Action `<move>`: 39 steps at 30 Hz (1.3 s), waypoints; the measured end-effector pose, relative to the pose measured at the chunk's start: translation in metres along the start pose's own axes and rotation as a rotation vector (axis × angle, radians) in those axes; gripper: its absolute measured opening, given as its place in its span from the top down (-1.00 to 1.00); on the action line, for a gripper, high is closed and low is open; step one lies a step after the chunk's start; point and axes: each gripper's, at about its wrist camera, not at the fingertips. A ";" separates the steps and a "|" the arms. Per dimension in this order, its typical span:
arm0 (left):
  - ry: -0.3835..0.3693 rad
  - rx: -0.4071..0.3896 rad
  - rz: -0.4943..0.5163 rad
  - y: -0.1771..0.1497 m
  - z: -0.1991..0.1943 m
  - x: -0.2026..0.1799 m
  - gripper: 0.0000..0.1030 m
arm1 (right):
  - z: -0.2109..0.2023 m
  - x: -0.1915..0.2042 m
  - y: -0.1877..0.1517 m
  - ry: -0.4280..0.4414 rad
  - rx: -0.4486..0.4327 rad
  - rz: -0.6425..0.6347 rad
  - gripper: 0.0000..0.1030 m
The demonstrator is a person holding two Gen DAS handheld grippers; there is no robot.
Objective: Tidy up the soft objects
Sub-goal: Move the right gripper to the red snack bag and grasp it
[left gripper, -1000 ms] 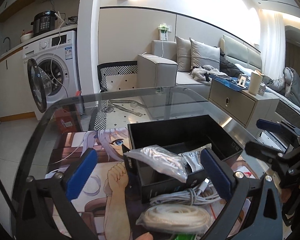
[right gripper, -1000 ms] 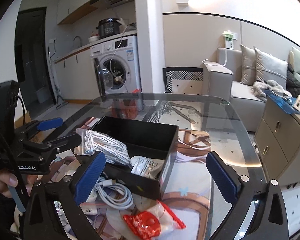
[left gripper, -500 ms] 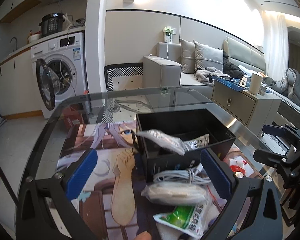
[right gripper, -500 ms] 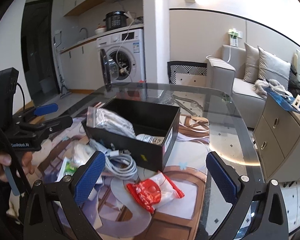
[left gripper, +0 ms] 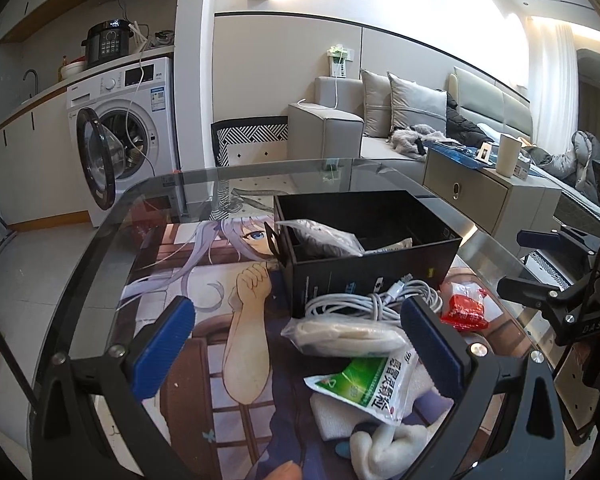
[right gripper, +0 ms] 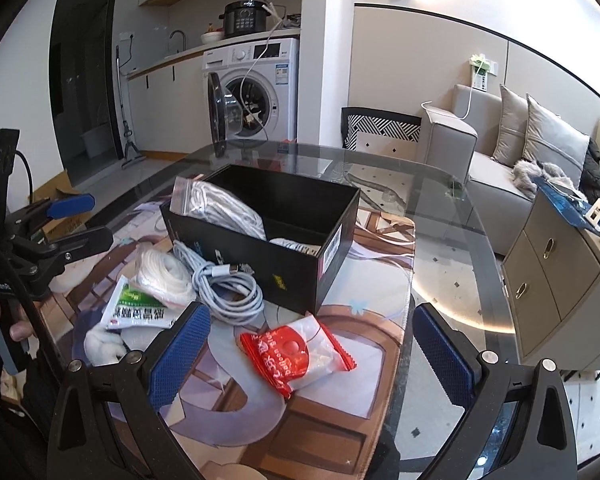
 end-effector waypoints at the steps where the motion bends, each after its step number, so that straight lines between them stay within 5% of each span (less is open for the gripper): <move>1: -0.001 0.006 -0.003 -0.001 0.000 -0.001 -1.00 | 0.002 0.000 -0.001 0.002 0.007 -0.005 -0.99; 19: -0.016 0.053 -0.003 -0.021 0.003 -0.011 -1.00 | 0.048 -0.011 -0.023 0.037 0.165 0.040 -0.99; 39: -0.013 0.076 0.005 -0.023 0.012 -0.011 -1.00 | 0.074 -0.005 -0.017 0.070 0.222 0.029 -0.99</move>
Point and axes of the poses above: each gripper's, at about its wrist camera, not at the fingertips, and z roughly the way its jaws point, x to its left, y to its top, and after that the axes turned 9 degrees about x, right-handed
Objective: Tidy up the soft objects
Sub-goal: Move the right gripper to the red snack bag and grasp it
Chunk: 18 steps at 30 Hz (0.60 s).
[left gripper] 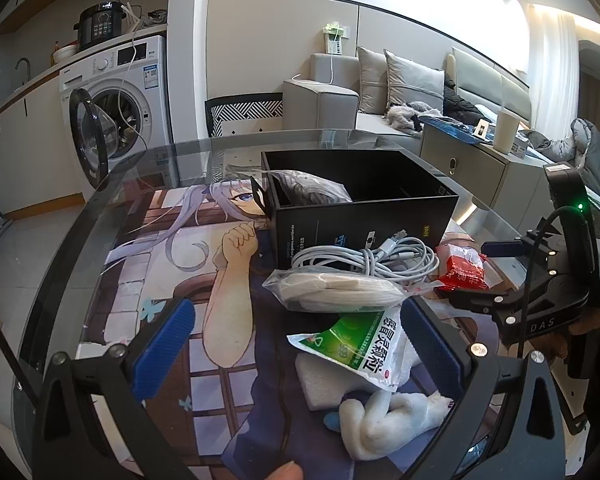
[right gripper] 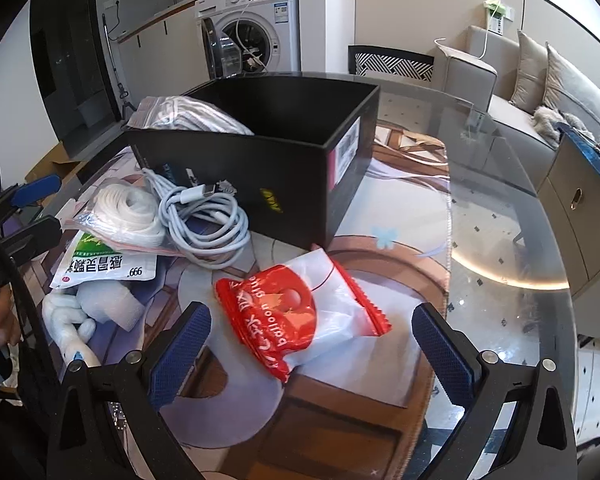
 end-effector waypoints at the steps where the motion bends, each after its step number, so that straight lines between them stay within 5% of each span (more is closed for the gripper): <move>1: 0.000 -0.001 0.000 0.000 0.000 0.000 -1.00 | -0.001 0.001 0.001 0.019 0.000 -0.009 -0.99; 5: -0.004 0.002 0.001 0.000 0.001 0.001 -1.00 | -0.006 0.008 -0.002 0.058 -0.004 -0.047 -0.99; 18: -0.011 0.013 0.000 0.002 0.005 0.003 -1.00 | 0.004 0.004 0.006 0.000 -0.002 -0.028 -0.99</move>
Point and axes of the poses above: each gripper's, at about its wrist camera, not at the fingertips, and z roughly the way its jaws point, x to its left, y to its top, and after that the axes turned 9 degrees about x, right-handed
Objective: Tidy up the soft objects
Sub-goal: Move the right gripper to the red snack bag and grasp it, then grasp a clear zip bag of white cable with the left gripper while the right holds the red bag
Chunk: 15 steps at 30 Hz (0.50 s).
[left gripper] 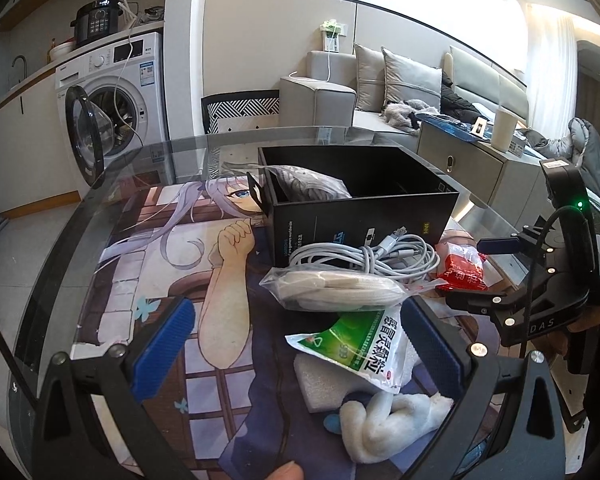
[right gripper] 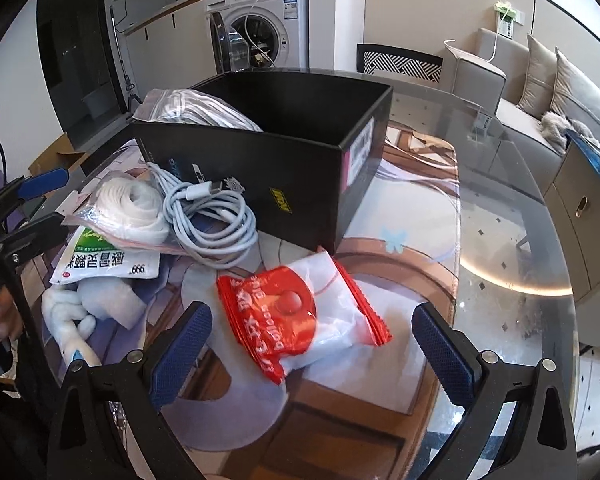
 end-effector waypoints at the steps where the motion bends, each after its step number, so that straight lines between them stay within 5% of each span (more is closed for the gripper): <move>1: 0.000 0.000 -0.002 0.000 0.001 0.001 -1.00 | 0.001 0.001 0.001 0.004 0.001 -0.001 -0.99; 6: 0.000 0.000 -0.006 0.001 0.001 0.002 -1.00 | -0.001 0.008 0.000 0.029 0.008 -0.025 -0.53; 15: -0.008 -0.006 -0.016 0.000 -0.002 0.004 -1.00 | -0.016 0.020 -0.008 0.066 -0.027 -0.093 -0.17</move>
Point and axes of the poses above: each gripper's, at about its wrist camera, not at the fingertips, and z roughly the way its jaws point, x to its left, y to its top, and after that the axes turned 9 degrees about x, right-handed
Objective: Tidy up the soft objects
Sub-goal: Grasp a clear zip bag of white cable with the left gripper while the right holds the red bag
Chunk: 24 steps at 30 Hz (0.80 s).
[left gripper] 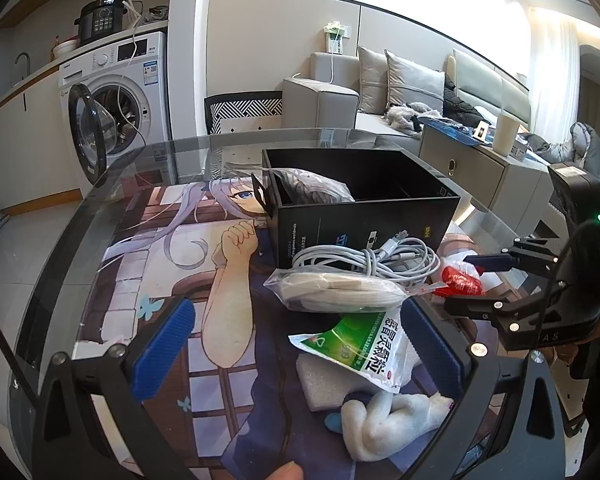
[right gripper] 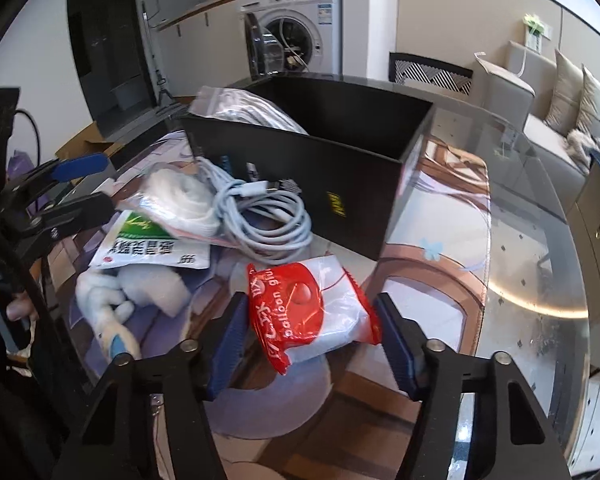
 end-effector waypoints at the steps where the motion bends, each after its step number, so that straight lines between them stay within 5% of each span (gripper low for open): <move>1: -0.008 0.001 -0.004 0.000 0.000 0.001 -1.00 | -0.002 0.002 -0.001 0.003 -0.008 -0.011 -0.15; 24: -0.101 0.059 -0.009 0.009 0.014 -0.001 -1.00 | -0.005 0.019 -0.011 0.057 0.005 -0.095 -0.12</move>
Point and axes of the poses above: each gripper's, at about its wrist camera, not at the fingertips, and z roughly the way its jaws point, x to its left, y to its top, and after that the axes turned 9 degrees about x, right-handed
